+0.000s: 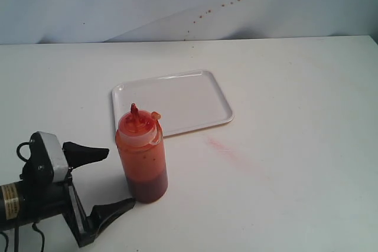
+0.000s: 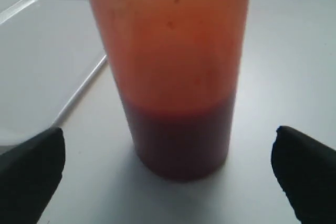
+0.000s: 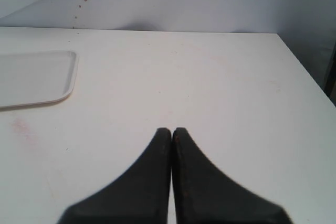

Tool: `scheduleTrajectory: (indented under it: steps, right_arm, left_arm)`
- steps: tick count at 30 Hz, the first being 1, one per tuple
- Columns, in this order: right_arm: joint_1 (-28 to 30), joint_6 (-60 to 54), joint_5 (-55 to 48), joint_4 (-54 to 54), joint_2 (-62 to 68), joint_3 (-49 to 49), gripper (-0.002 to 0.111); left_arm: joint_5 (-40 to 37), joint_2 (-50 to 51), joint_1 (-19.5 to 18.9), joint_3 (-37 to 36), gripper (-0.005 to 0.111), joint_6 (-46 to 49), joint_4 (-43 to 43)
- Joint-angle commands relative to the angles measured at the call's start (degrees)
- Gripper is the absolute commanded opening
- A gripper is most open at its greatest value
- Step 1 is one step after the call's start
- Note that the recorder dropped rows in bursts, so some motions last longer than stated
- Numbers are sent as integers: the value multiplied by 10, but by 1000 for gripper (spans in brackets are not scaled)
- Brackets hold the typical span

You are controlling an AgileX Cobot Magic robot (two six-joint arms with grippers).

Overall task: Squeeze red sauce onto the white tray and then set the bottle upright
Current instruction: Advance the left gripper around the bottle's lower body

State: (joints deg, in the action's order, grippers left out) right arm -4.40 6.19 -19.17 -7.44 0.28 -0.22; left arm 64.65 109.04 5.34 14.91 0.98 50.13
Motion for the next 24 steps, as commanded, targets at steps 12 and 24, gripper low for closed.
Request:
scheduleTrajectory:
  steps: [12,24]
  right_arm:
    - [4,2,0,1,-3,2,0]
    - [4,2,0,1,-3,2,0]
  left_arm:
    - [-36,78,-1,133,105,-112,178]
    - [-36,86,-1,207,105,-175,241]
